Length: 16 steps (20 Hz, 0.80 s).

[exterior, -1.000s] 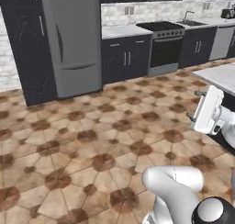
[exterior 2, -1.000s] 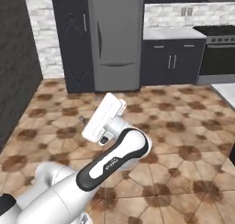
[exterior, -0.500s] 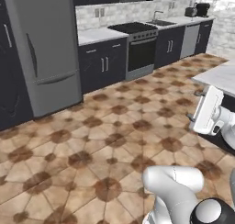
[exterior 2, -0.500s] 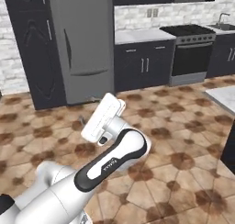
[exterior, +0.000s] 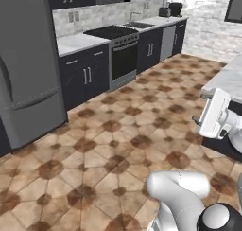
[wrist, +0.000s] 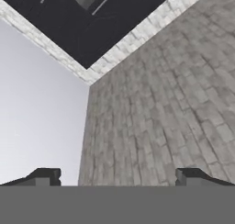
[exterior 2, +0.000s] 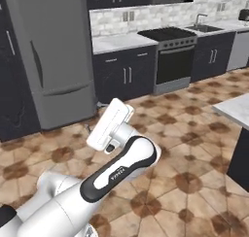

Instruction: Retrieve the wine glasses from the counter and place one next to each plate.

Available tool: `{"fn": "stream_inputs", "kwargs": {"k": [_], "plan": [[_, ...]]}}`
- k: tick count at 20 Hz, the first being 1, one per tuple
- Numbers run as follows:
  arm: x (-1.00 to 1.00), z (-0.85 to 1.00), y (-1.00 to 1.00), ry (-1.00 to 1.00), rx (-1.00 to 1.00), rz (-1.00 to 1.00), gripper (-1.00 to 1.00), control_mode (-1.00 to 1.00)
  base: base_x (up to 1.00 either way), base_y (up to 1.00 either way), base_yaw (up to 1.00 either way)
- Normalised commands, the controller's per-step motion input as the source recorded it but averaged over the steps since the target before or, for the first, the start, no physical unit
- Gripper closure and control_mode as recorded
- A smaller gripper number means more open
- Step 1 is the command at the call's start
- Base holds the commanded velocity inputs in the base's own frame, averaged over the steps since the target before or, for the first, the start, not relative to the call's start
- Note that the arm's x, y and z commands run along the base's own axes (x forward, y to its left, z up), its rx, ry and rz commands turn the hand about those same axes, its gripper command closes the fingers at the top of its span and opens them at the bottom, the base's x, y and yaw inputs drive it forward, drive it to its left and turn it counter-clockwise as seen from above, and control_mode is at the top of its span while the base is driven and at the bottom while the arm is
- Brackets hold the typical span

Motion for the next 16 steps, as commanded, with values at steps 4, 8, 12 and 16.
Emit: {"fn": "stream_inputs", "kwargs": {"k": [4,8,12,16], "plan": [[0.0,0.0,0.0,0.0,0.0,0.0,-1.0,1.0,1.0,0.85,-0.41],[0.0,0.0,0.0,0.0,0.0,0.0,-1.0,1.0,1.0,0.94,-0.43],[0.0,0.0,0.0,0.0,0.0,0.0,-1.0,1.0,1.0,0.96,-0.43],[0.0,0.0,0.0,0.0,0.0,0.0,-1.0,1.0,1.0,0.86,-0.39]]}}
